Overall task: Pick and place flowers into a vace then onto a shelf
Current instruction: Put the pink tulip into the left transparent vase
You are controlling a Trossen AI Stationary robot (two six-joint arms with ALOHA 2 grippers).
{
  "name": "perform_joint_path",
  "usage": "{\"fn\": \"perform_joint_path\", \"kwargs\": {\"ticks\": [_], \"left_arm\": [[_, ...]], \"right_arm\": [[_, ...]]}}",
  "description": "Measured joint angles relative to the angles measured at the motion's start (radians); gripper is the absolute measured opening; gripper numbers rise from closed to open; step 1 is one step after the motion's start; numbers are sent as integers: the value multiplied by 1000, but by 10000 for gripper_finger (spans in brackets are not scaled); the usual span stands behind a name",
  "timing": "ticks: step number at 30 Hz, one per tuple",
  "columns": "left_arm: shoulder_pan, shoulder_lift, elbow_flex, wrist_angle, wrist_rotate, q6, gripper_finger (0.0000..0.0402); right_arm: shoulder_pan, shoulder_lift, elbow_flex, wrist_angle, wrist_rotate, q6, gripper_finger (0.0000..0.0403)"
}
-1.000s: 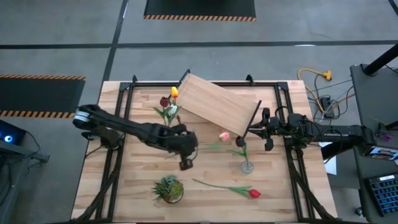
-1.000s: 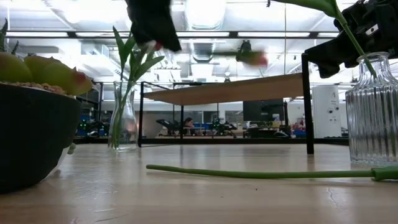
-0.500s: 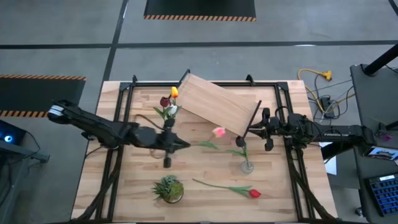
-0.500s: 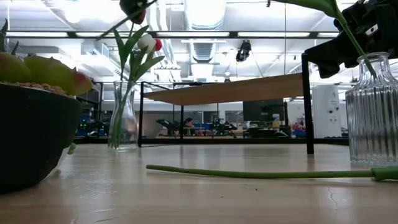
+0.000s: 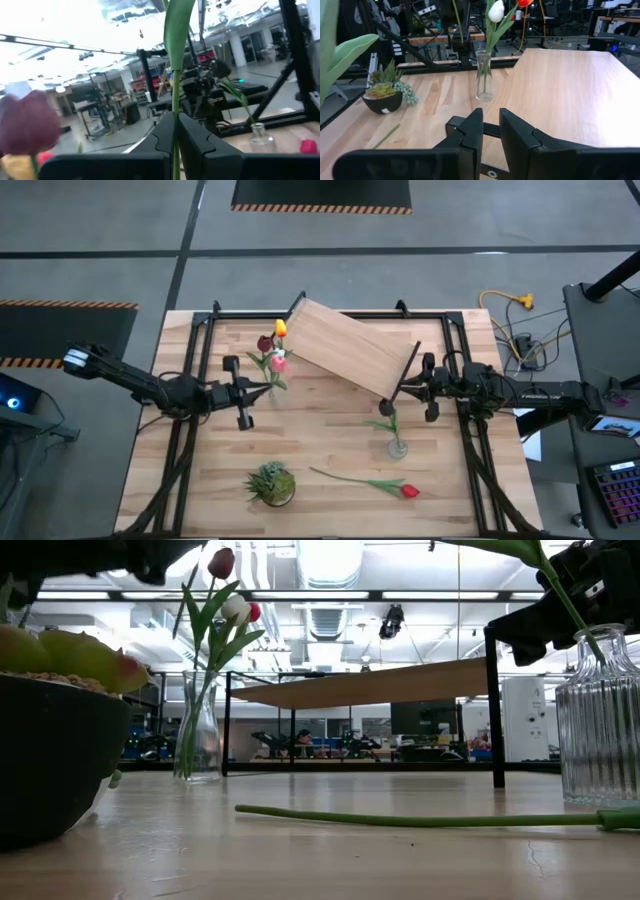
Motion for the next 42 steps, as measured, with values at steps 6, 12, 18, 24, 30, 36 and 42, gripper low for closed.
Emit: {"fn": "perform_joint_path", "kwargs": {"ticks": [6,12,18,24,30,36,42], "left_arm": [[7,16,-59,147,-2,46,0],[45,60,-33,166,-1,69,0],[89,146,8,164,-31,48,0],[91,173,-2,165,-37,65,0],[96,174,-32,164,-37,90,0],[102,174,-45,167,-38,103,0],[102,174,-35,174,-25,103,0]], "right_arm": [[0,0,0,0,2,0,56],[0,0,0,0,22,-3,57],[0,0,0,0,31,-2,57],[0,0,0,0,30,0,57],[0,0,0,0,29,0,57],[0,0,0,0,29,0,57],[0,0,0,-1,28,0,57]]}}
